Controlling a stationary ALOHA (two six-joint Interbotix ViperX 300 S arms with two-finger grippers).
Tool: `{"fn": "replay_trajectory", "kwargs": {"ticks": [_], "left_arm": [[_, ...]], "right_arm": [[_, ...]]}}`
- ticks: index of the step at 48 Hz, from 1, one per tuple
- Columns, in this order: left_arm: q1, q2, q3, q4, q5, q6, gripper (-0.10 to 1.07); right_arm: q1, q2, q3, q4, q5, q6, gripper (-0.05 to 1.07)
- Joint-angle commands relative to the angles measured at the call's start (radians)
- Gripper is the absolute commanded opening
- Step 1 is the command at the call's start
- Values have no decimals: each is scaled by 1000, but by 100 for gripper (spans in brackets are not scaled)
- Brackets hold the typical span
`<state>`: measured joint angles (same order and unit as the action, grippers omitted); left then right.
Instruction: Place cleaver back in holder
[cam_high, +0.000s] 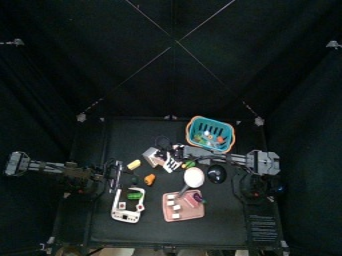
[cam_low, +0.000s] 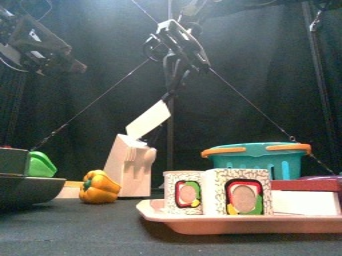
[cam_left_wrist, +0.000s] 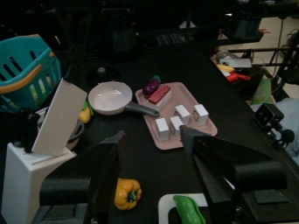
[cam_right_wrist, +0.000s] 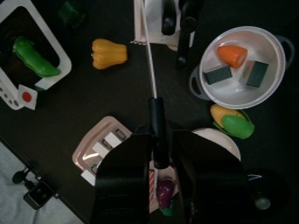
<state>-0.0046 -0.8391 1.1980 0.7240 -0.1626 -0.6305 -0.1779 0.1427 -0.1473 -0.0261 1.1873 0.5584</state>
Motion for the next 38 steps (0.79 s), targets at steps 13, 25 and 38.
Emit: {"fn": "replay_trajectory", "kwargs": {"ticks": [13, 25, 38], "left_arm": [[5, 2, -11, -2, -3, 0, 88], [12, 2, -8, -2, -5, 0, 88], [14, 2, -6, -2, -3, 0, 88]], "right_arm": [[-3, -8, -58, 0, 18, 0, 51], [0, 6, -74, 0, 34, 0, 51], [2, 28, -86, 0, 57, 0, 51]]}}
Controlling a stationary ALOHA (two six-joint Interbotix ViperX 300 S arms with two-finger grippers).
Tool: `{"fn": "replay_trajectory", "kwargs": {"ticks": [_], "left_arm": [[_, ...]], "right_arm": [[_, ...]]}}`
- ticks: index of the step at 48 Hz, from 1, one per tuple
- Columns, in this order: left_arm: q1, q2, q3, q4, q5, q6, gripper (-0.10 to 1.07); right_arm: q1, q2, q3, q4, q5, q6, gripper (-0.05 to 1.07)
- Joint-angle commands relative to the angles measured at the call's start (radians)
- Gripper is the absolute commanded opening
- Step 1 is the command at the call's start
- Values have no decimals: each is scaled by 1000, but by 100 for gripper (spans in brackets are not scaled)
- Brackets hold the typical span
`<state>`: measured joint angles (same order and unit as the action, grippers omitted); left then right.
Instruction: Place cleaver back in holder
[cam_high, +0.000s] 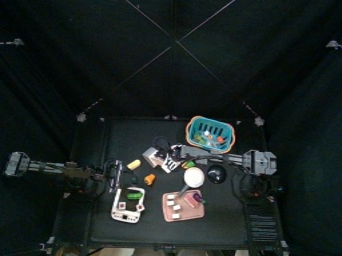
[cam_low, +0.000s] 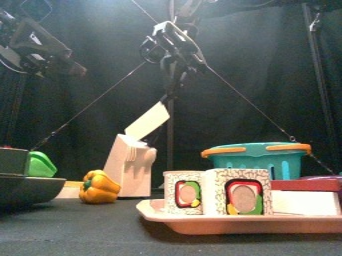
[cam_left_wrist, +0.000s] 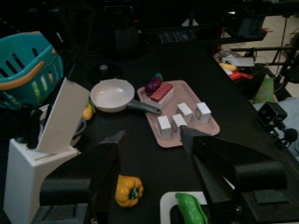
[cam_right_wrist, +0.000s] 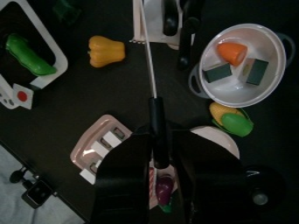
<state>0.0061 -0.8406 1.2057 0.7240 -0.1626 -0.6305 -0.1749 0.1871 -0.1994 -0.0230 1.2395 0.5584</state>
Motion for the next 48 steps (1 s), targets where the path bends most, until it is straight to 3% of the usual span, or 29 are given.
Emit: {"fn": "replay_trajectory", "kwargs": {"ticks": [1, 11, 23, 48], "left_arm": [[5, 3, -14, -3, -3, 0, 88], [11, 3, -12, -2, -5, 0, 88], [11, 3, -12, -2, -3, 0, 88], [11, 3, -8, -3, -3, -2, 88]], "right_arm": [[-3, -14, -37, -5, 5, -2, 51], [-2, 11, -86, 3, 23, -2, 51], [-3, 64, -167, 11, 123, -3, 51], [-9, 206, -410, 8, 302, -98, 51]]}}
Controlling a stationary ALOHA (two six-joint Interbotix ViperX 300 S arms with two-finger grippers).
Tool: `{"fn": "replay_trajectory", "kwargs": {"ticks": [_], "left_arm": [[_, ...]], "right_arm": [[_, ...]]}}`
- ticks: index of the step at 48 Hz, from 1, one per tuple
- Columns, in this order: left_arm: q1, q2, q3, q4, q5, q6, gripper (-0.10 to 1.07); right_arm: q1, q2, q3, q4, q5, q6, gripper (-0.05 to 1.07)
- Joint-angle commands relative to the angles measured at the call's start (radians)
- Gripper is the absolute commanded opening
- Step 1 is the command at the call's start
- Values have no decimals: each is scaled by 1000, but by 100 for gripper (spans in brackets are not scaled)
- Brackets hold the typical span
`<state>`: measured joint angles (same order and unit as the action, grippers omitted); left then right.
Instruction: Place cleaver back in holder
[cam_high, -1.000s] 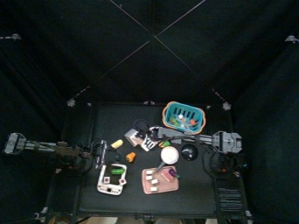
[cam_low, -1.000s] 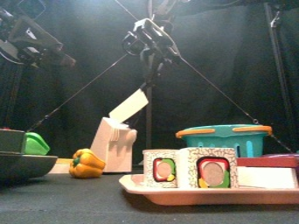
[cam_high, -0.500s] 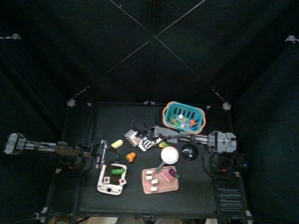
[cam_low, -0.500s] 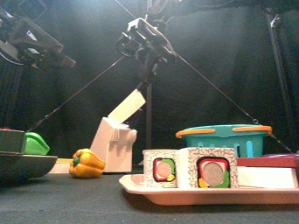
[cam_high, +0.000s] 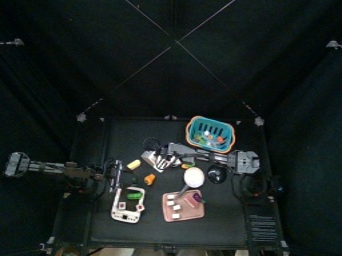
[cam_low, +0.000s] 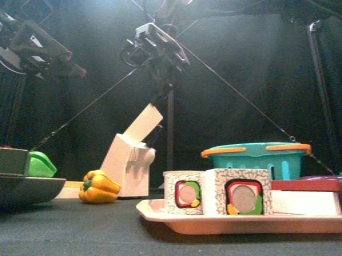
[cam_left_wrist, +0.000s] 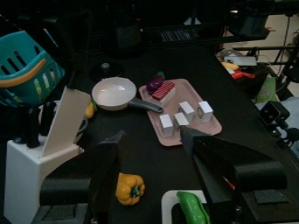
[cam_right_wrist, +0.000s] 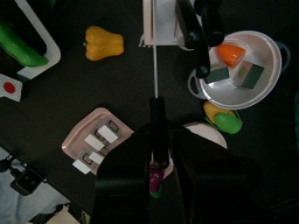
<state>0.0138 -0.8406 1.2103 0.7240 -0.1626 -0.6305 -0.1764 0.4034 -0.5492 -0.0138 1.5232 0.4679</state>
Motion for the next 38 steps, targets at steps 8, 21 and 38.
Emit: {"fn": "replay_trajectory", "kwargs": {"ticks": [8, 21, 38], "left_arm": [[3, 3, -11, -8, -5, -2, 88], [3, 3, -9, -17, -3, 0, 88], [3, 3, -6, -18, -3, 0, 88]], "right_arm": [[-8, 23, -133, -18, 52, -11, 51], [-9, 71, -195, -18, 92, -35, 51], [-12, 107, -267, -31, 94, -77, 52]]}}
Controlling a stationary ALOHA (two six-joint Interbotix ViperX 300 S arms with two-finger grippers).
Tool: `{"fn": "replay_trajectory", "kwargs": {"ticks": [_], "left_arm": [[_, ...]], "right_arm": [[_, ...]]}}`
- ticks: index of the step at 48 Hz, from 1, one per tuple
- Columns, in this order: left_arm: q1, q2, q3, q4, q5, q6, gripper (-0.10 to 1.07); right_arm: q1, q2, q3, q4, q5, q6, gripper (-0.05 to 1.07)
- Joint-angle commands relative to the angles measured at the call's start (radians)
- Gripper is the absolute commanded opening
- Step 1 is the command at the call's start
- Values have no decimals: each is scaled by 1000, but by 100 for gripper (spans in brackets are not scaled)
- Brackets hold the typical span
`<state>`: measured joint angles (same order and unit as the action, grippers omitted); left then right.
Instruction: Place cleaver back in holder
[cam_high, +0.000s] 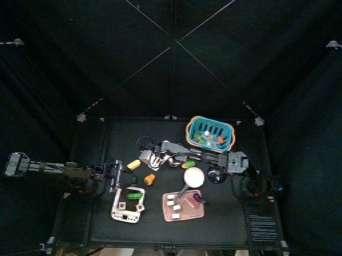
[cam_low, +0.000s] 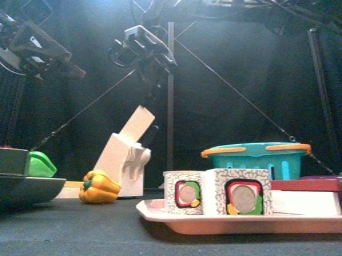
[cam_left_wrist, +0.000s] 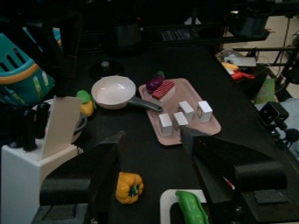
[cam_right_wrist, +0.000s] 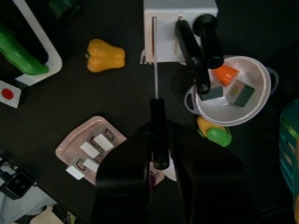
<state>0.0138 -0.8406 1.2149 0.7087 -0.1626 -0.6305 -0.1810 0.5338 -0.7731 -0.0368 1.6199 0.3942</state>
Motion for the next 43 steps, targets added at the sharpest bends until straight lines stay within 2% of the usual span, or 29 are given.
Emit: {"fn": "replay_trajectory", "kwargs": {"ticks": [1, 9, 23, 43], "left_arm": [[3, 3, -11, -3, -3, 0, 88], [3, 3, -11, -11, -3, 0, 88], [3, 3, -11, -11, -3, 0, 88], [3, 3, -9, -11, -3, 0, 88]], "right_arm": [[-8, -23, -46, -11, -2, -3, 52], [-8, -14, -63, -34, -3, -6, 55], [-8, -8, -63, -44, -2, -9, 77], [-6, -8, -63, -58, 2, -9, 78]]}}
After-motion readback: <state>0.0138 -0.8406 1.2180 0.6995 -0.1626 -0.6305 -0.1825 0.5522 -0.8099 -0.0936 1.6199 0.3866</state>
